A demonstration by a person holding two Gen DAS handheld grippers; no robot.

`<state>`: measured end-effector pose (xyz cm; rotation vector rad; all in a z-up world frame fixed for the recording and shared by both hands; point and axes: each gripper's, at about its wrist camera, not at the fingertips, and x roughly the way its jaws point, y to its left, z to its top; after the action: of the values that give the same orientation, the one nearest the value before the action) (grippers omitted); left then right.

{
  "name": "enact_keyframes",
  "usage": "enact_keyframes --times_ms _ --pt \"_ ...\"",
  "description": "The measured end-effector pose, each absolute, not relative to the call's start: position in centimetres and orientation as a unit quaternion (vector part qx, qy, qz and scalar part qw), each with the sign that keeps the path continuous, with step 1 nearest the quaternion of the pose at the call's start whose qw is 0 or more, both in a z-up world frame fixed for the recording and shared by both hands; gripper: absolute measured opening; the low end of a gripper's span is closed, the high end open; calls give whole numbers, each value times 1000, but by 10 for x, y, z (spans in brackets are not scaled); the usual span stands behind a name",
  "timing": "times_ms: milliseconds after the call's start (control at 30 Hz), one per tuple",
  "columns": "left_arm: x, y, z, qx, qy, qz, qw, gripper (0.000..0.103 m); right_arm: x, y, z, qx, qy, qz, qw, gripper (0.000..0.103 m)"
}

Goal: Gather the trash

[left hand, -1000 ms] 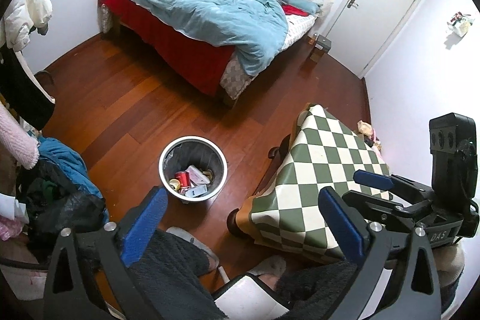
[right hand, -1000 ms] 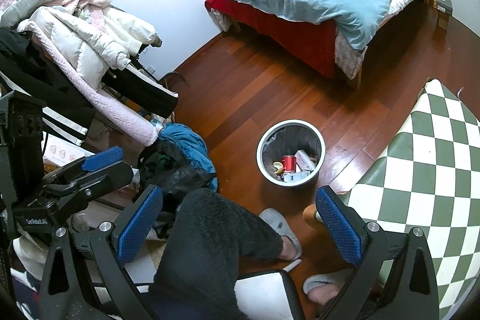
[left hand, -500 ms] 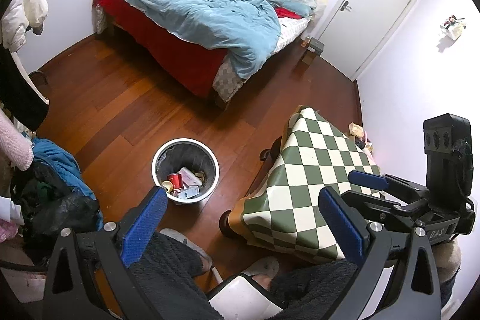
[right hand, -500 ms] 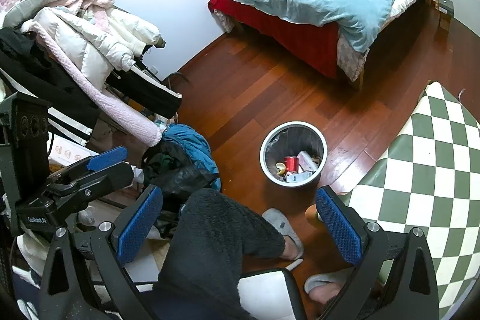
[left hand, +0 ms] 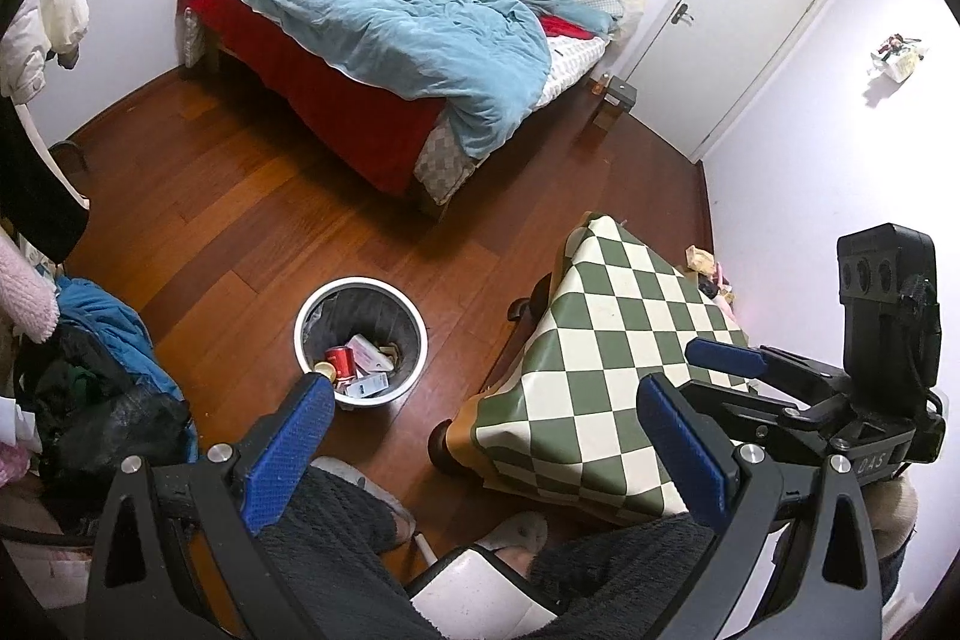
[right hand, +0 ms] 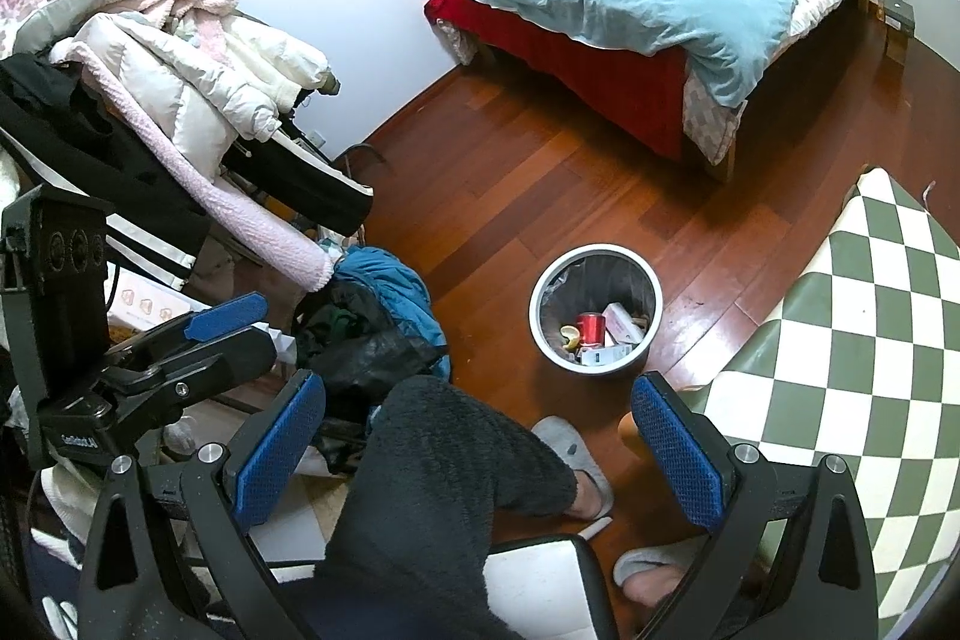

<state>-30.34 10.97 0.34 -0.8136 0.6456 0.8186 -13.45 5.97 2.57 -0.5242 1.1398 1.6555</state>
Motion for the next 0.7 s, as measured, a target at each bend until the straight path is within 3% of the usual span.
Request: enact_keyframes --times_ms 700 --pt "-304 111 6 -377 299 382 789 103 -138 59 31 -217 470 692 503 103"
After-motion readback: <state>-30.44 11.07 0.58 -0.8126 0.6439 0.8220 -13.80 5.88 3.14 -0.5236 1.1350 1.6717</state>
